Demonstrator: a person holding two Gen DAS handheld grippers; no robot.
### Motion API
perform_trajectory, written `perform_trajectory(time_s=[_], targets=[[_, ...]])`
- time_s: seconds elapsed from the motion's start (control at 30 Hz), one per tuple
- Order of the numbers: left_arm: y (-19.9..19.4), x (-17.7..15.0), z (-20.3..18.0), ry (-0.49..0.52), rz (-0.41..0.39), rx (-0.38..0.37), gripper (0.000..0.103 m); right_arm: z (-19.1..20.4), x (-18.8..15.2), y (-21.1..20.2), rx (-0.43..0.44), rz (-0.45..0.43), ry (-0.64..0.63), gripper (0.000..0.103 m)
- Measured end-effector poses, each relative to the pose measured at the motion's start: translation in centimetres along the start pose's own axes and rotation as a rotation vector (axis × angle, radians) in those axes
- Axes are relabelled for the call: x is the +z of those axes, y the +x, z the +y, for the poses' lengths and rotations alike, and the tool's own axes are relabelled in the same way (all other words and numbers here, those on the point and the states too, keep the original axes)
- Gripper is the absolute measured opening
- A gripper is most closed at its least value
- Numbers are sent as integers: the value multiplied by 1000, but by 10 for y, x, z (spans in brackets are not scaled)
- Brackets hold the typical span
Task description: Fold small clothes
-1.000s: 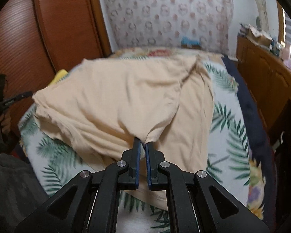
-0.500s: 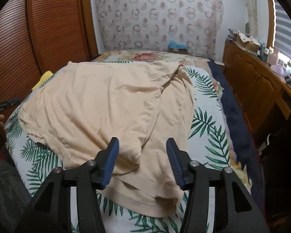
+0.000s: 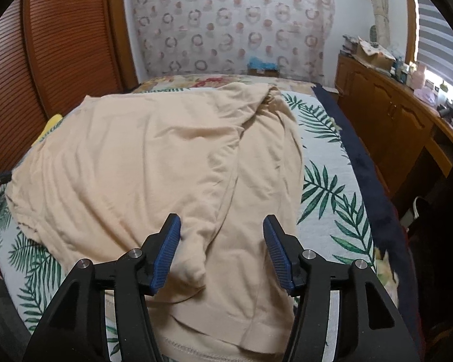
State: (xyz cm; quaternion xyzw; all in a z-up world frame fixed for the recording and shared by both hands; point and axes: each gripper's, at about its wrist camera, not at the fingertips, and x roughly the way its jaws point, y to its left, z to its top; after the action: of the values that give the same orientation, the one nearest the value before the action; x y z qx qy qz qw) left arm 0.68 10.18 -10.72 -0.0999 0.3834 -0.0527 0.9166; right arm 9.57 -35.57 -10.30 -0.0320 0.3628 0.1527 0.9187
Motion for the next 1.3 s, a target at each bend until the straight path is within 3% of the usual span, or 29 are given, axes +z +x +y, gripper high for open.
perform_trajectory(time_s=[0.17,0.3,0.57,0.77,1.0,1.3], targets=[[0,2,-4,5,12,-25,43,1,-6,10,-6,39,14,60],[10,1,-11,18,58,-5,45,-3,-8,7,-1,27,28,63],[15,5,-14,-13,54,30,47,-10,-9,4,44,9,77,63],[19,10,-12,-58,59,-18,47,-13,-10,3,37,13,65,63],[19,11,-14,-94,72,-155,47,-13,-10,3,36,13,65,63],[30,20,-31,-49,86,-105,47,-13,-10,3,36,13,65,63]])
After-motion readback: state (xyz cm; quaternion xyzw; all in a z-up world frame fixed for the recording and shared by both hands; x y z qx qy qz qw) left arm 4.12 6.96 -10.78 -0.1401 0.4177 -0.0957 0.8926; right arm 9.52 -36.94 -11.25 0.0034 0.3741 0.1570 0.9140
